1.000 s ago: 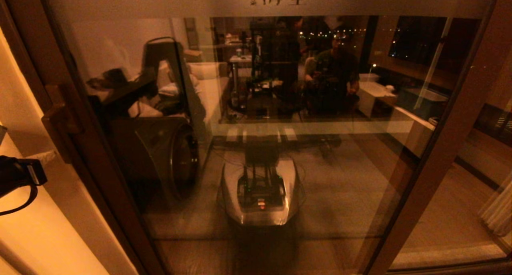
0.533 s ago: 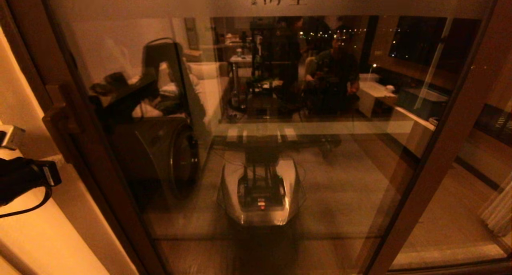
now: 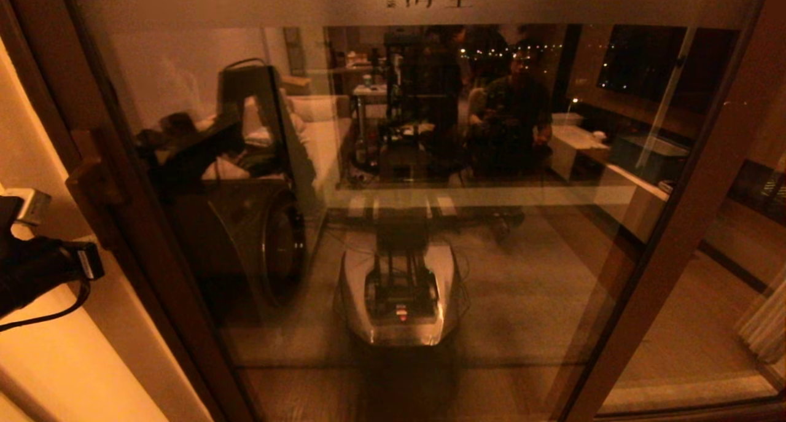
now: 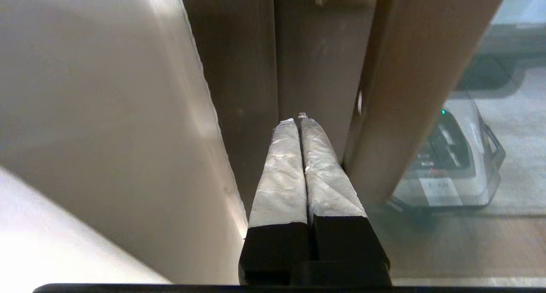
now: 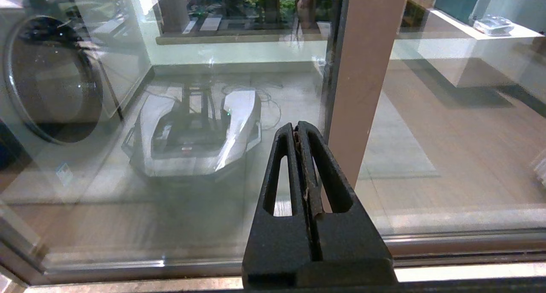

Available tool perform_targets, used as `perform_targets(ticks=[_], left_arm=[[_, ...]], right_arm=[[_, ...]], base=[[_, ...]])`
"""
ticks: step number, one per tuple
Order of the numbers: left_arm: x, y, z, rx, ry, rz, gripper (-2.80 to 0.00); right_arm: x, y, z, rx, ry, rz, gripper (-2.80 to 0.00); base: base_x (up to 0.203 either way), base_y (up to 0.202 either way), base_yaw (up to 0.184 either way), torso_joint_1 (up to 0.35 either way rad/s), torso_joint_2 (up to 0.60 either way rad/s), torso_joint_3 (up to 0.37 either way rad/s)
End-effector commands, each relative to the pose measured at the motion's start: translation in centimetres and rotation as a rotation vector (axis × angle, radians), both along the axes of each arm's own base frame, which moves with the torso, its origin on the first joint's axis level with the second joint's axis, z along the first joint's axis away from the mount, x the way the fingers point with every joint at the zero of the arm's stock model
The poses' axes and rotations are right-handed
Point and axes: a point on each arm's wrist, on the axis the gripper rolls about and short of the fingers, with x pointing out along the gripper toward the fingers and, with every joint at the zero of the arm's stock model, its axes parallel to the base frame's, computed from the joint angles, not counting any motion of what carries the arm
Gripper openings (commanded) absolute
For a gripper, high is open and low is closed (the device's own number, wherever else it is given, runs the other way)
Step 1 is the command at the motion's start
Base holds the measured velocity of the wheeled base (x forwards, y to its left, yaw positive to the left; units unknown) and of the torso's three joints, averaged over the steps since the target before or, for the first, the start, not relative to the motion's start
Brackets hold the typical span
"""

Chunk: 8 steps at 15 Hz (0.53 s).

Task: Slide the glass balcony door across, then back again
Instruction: Close the slid door

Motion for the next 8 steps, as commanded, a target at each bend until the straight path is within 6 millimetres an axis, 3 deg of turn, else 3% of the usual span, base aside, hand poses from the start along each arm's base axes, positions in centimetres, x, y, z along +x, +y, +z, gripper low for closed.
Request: perform_targets(ticks=[1, 8], left_arm=[[0.1, 0.0, 0.5, 0.010, -0.020, -0.006, -2.80], [-0.9, -2.4, 2.6, 0.033, -0.077, -0.057, -2.80]], right_arm=[[0.0, 0.0, 0.0, -0.001, 0.000, 0.002, -2.80], [0.0, 0.0, 0.0, -0.002, 0.001, 0.000, -2.80]], base=[[0.000, 0.000, 0.000, 0.000, 0.00, 0.000], [0.000, 0.000, 0.000, 0.000, 0.00, 0.000]])
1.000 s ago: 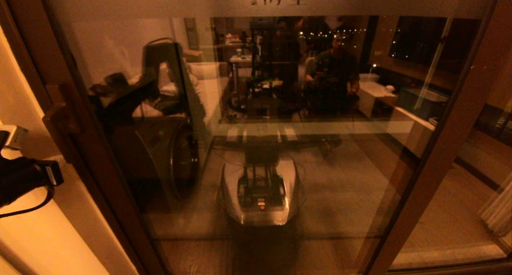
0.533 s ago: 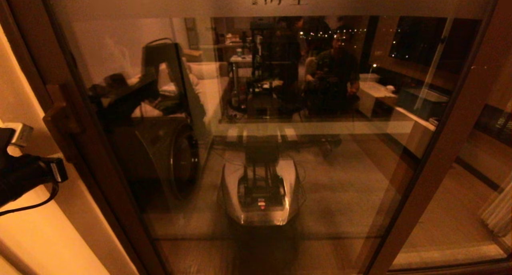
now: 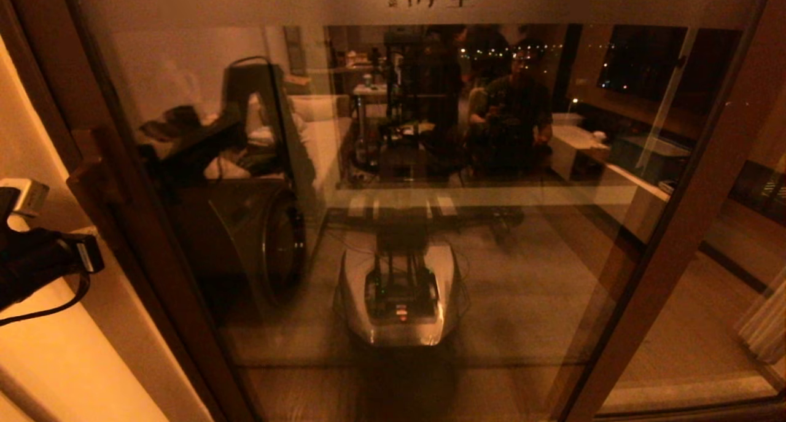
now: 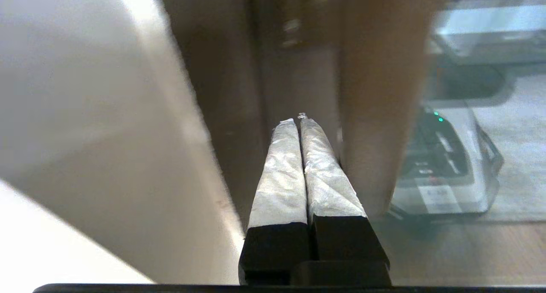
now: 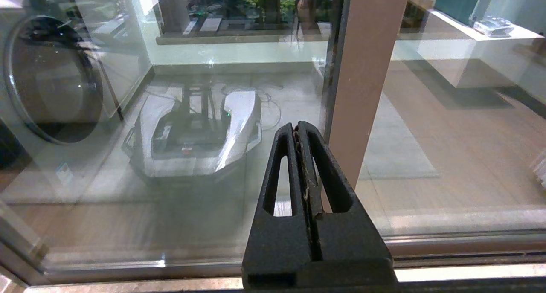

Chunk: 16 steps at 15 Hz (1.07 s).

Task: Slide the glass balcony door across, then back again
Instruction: Close the slid door

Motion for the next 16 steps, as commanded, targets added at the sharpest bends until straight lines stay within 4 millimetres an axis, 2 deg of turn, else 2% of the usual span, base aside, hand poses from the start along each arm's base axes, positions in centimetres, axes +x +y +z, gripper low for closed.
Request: perform_targets(ticks=[1, 16], left_arm=[[-0.7, -0.9, 1.5, 0.016, -0.047, -0.024, -2.80], [-1.6, -2.6, 3.8, 0.017, -0.120, -0.038, -2.80]], right_arm=[[0.0, 0.0, 0.0, 0.000, 0.003, 0.001, -2.80], [0.0, 0.0, 0.0, -0.001, 0.003, 0.000, -2.80]], base=[[0.000, 0.000, 0.000, 0.000, 0.00, 0.000], [0.000, 0.000, 0.000, 0.000, 0.00, 0.000]])
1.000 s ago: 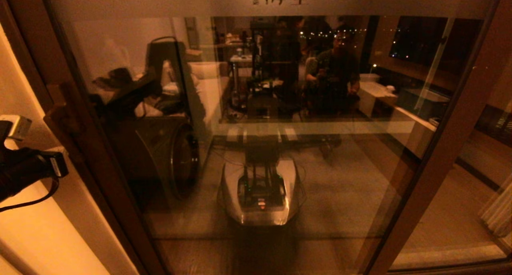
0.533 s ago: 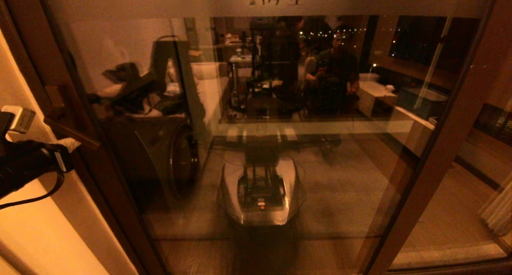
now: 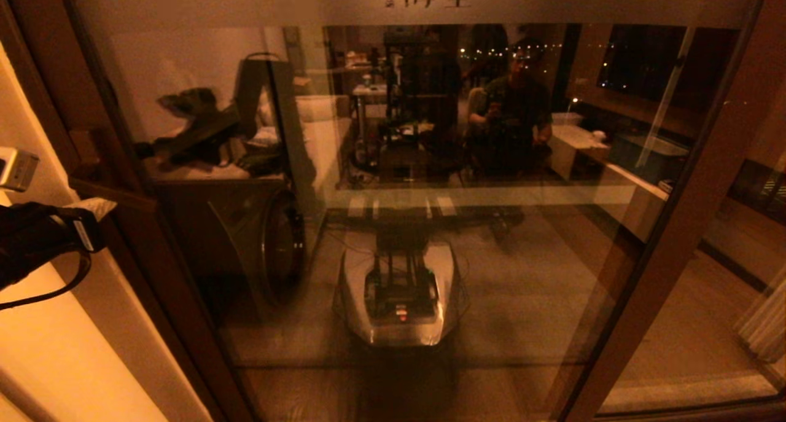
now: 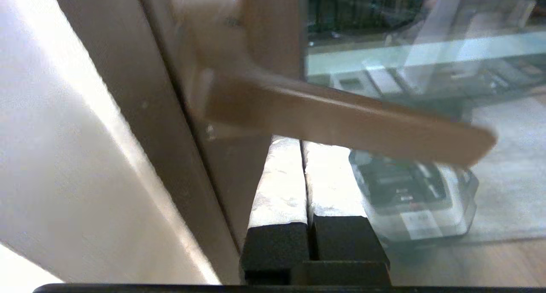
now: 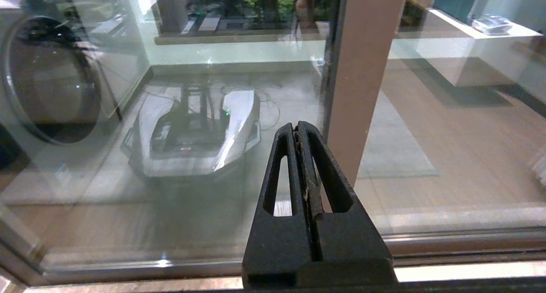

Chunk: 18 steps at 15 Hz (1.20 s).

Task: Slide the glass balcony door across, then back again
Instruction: Close the slid door

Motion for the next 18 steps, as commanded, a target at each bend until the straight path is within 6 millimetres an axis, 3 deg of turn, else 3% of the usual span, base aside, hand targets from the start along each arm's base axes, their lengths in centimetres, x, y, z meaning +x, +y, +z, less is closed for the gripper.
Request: perform_targets(ticks=[1, 9, 13, 18], left_arm=[[-0.2, -0.5, 0.3, 0.005, -0.013, -0.018, -2.80], [-0.5, -1.2, 0.0, -0.013, -0.001, -0.034, -2.80], [-1.8, -1.6, -1.0, -0.031, 0.035, -0.031, -2.80], [-3.2, -1.9, 1.1, -0.043, -0.040, -0.024, -2.80]], right_arm=[[0.0, 0.0, 0.0, 0.000, 0.000, 0.000, -2.80], [0.0, 0.0, 0.0, -0.001, 0.001, 0.001, -2.80], [0.0, 0.0, 0.0, -0.001, 0.001, 0.000, -2.80], [0.0, 0.0, 0.0, 0.000, 0.000, 0.000, -2.80]], base=[[0.000, 0.000, 0.000, 0.000, 0.00, 0.000], [0.000, 0.000, 0.000, 0.000, 0.00, 0.000], [0.000, 0.000, 0.000, 0.000, 0.00, 0.000], [0.000, 0.000, 0.000, 0.000, 0.00, 0.000]])
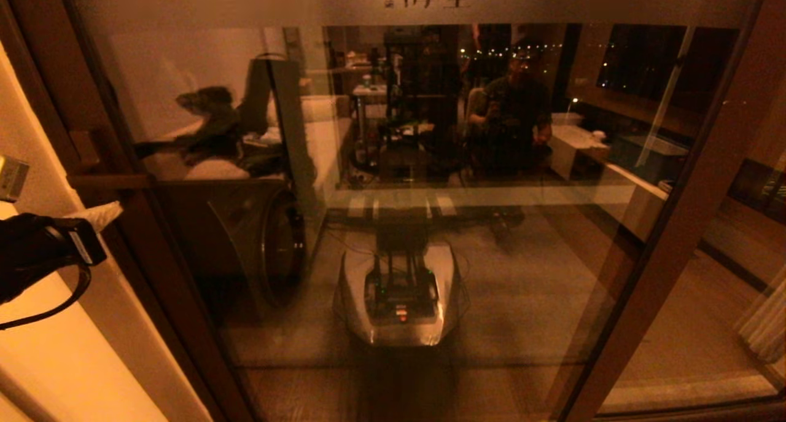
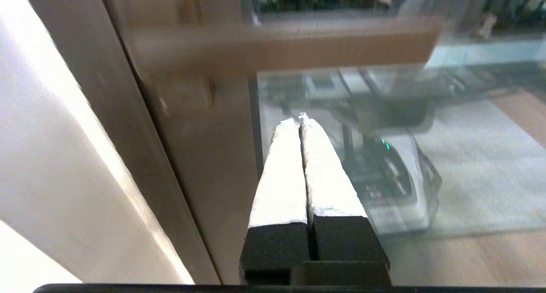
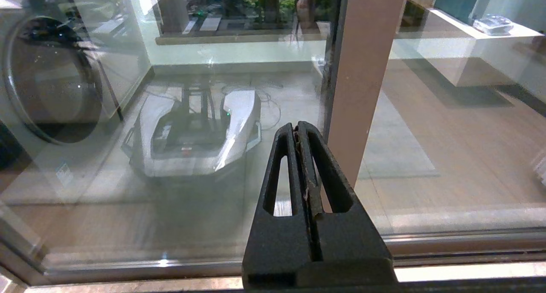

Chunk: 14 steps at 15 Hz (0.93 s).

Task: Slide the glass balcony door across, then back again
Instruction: Close the slid door, then open the slid door

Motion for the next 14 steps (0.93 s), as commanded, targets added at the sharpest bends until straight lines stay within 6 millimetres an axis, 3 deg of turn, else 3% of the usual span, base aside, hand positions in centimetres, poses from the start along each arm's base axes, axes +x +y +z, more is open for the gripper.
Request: perform_targets(ticks=[1, 4, 8, 14], left_arm=[[-0.9, -0.2, 1.4, 0.020, -0.055, 0.004, -2.80], [-0.8, 0.2, 2.1, 0.024, -0.077, 0.019, -2.80], [-0.4, 1.8, 4.5, -0.015, -0.148, 0.070, -2.80], [-0.2, 2.0, 7.1, -0.014, -0.221, 0.067, -2.80]], right_arm=[[0.0, 0.0, 0.0, -0.001, 0.001, 0.000, -2.80], [0.0, 0.0, 0.0, 0.000, 0.001, 0.001, -2.80], [0.0, 0.0, 0.0, 0.000, 0.001, 0.001, -2.80], [0.0, 0.0, 0.0, -0.001, 0.001, 0.000, -2.80]], base=[[0.000, 0.000, 0.000, 0.000, 0.00, 0.000], [0.000, 0.000, 0.000, 0.000, 0.00, 0.000], [0.000, 0.000, 0.000, 0.000, 0.00, 0.000], [0.000, 0.000, 0.000, 0.000, 0.00, 0.000]])
